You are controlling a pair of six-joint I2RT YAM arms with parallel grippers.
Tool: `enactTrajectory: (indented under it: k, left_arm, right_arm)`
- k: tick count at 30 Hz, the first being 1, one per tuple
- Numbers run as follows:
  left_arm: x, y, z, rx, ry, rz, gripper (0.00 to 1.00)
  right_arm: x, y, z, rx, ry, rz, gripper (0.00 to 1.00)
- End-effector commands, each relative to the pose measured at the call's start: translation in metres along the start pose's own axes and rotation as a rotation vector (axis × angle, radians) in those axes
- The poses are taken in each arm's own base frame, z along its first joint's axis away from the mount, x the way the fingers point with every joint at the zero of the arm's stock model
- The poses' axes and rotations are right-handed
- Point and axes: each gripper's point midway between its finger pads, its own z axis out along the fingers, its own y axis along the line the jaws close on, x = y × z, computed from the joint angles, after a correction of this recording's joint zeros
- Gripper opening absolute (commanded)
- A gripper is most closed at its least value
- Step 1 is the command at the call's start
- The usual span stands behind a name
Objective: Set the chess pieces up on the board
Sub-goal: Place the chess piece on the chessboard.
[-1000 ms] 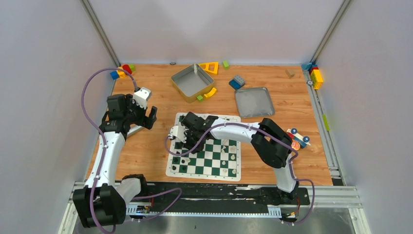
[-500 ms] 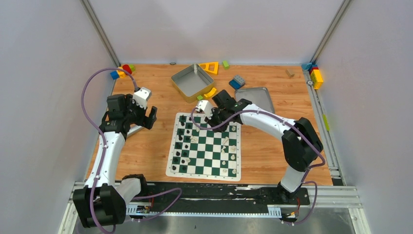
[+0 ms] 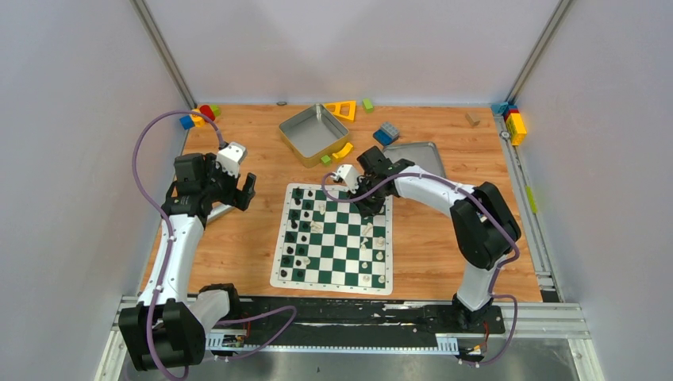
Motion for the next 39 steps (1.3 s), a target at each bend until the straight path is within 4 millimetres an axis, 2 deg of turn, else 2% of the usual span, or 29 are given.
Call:
enactTrajectory:
  k: [1, 14, 20, 25, 28, 32, 39]
  left_arm:
    - [-0.011, 0.005, -0.002, -0.014, -0.040, 0.009, 1.00]
    - [-0.009, 0.005, -0.002, -0.014, -0.037, 0.009, 1.00]
    - [-0.009, 0.005, -0.003, -0.016, -0.036, 0.010, 1.00]
    - [-0.008, 0.005, -0.002, -0.017, -0.034, 0.010, 1.00]
    - [-0.009, 0.005, -0.003, -0.017, -0.037, 0.011, 1.00]
    - [-0.009, 0.005, -0.003, -0.018, -0.038, 0.012, 1.00]
    - [-0.009, 0.004, -0.003, -0.018, -0.037, 0.011, 1.00]
  right_arm:
    - [0.005, 0.001, 0.010, -0.018, 0.006, -0.015, 0.01]
    - [0.015, -0.002, 0.019, -0.012, 0.032, -0.007, 0.06]
    - [0.017, -0.002, 0.018, -0.004, 0.036, 0.000, 0.23]
    - [0.008, -0.003, 0.005, 0.017, 0.001, 0.004, 0.39]
    - [0.004, -0.002, -0.005, 0.024, -0.015, 0.006, 0.41]
    - [0.009, 0.004, -0.011, 0.017, -0.010, 0.012, 0.42]
    - [0.023, 0.011, -0.008, -0.003, 0.014, 0.030, 0.46]
